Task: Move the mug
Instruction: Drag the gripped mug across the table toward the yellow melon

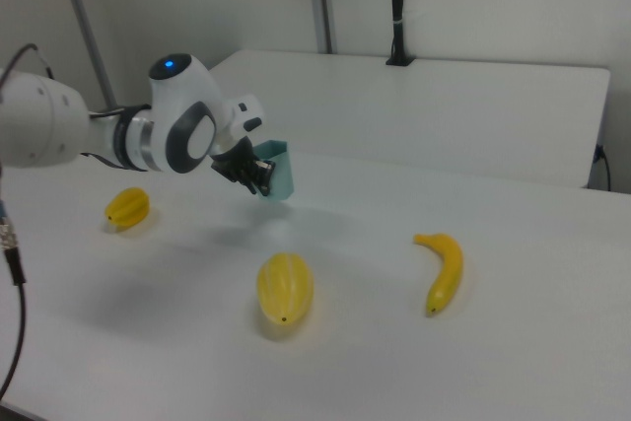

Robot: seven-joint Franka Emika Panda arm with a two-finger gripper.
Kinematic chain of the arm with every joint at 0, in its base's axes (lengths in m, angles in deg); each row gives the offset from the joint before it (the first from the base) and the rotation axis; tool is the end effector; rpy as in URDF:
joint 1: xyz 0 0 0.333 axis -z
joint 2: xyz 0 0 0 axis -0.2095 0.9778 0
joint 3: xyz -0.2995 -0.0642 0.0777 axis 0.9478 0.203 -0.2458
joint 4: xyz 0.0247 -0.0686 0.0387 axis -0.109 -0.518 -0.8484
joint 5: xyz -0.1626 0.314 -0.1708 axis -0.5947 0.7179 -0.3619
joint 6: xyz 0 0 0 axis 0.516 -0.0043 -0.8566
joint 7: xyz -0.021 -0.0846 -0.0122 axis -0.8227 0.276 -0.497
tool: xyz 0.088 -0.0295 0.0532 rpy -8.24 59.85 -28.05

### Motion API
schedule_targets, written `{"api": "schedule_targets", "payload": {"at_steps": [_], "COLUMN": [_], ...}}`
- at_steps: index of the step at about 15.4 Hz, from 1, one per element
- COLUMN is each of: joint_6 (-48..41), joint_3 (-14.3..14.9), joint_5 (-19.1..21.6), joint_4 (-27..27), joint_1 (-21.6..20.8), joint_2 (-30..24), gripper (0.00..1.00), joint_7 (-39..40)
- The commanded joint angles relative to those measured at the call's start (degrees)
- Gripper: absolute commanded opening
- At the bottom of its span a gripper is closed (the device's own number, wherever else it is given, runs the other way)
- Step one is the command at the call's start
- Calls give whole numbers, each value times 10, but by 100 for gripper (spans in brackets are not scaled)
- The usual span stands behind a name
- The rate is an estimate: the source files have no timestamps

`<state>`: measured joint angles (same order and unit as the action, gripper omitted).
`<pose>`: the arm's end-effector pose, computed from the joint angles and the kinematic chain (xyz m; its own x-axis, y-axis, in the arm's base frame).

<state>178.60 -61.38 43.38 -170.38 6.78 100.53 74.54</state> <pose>0.6917 0.0691 0.3758 0.9022 0.1263 0.4125 0.1163 -0.9920 0.0495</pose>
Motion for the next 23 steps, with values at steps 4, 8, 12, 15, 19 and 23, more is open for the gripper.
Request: {"api": "schedule_targets", "payload": {"at_steps": [4,8,12,15,19,23], "joint_6": [-83,-115,-117,-138,-194,-271], "joint_3": [2,1,-6,-7,-7,-16], "joint_5": [-8,-8,-8,-8,-14,-31], "joint_4": [-257,-278,-297,-300,-296,-268], "joint_1": [-5,-6,-5,-5,-7,-6], "joint_2": [-247,-253,-251,-251,-248,-253], "gripper": [2,2,6,22,92,100], "joint_7": [-13,-55,-62,-62,-61,-58]}}
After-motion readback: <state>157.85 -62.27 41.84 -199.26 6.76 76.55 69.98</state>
